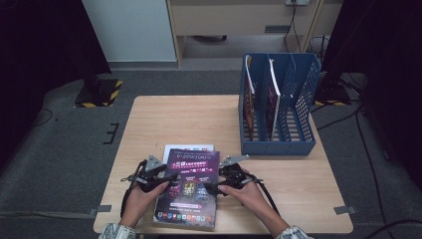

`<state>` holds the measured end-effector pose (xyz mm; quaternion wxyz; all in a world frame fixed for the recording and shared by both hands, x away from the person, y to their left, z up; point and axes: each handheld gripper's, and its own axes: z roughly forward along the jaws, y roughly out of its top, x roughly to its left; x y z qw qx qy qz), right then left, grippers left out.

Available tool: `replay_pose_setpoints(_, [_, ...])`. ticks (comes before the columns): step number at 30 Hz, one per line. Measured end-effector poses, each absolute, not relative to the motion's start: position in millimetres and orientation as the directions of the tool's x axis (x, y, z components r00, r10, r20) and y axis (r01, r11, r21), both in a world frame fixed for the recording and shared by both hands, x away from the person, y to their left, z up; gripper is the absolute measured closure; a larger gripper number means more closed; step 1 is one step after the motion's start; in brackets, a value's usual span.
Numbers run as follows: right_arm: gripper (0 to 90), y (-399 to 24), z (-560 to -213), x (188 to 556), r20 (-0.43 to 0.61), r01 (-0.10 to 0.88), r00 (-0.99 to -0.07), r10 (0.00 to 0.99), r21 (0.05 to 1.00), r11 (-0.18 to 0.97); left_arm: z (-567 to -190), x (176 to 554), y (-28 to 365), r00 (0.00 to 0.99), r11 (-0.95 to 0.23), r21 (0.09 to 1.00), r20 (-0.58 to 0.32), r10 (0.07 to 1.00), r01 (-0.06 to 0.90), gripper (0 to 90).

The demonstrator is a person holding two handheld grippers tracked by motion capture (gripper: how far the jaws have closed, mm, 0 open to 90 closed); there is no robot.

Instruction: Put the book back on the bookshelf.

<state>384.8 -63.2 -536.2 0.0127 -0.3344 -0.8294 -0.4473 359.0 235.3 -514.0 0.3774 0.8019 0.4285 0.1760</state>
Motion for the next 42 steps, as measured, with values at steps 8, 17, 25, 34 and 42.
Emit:
replay_pose_setpoints(8, [18.4, -61.2, -509.9, 381.8, 0.331, 0.544, -0.781, 0.53, 0.778, 0.314, -514.1, 359.4, 238.1, 0.569, -0.34, 0.753, -0.055, 0.82, 0.563, 38.1])
replay_pose_setpoints(17, [17.7, -40.8, -500.8, 391.0, 0.323, 0.542, -0.785, 0.528, 0.771, 0.335, -514.4, 359.3, 239.1, 0.569, -0.339, 0.755, -0.055, 0.821, 0.562, 38.0])
replay_pose_setpoints(25, [17.2, -22.4, -497.5, 400.4, 0.322, 0.558, -0.774, 0.545, 0.754, 0.347, -514.4, 359.3, 239.6, 0.57, -0.34, 0.754, -0.055, 0.82, 0.562, 38.0])
replay_pose_setpoints(34, [15.9, -9.3, -498.2, 403.2, 0.323, 0.566, -0.769, 0.552, 0.746, 0.352, -514.6, 359.4, 239.5, 0.57, -0.338, 0.755, -0.056, 0.82, 0.561, 37.7])
replay_pose_setpoints(42, [18.5, 1.1, -499.6, 405.1, 0.323, 0.578, -0.76, 0.564, 0.733, 0.359, -514.6, 359.5, 240.1, 0.571, -0.339, 0.754, -0.057, 0.819, 0.562, 37.7])
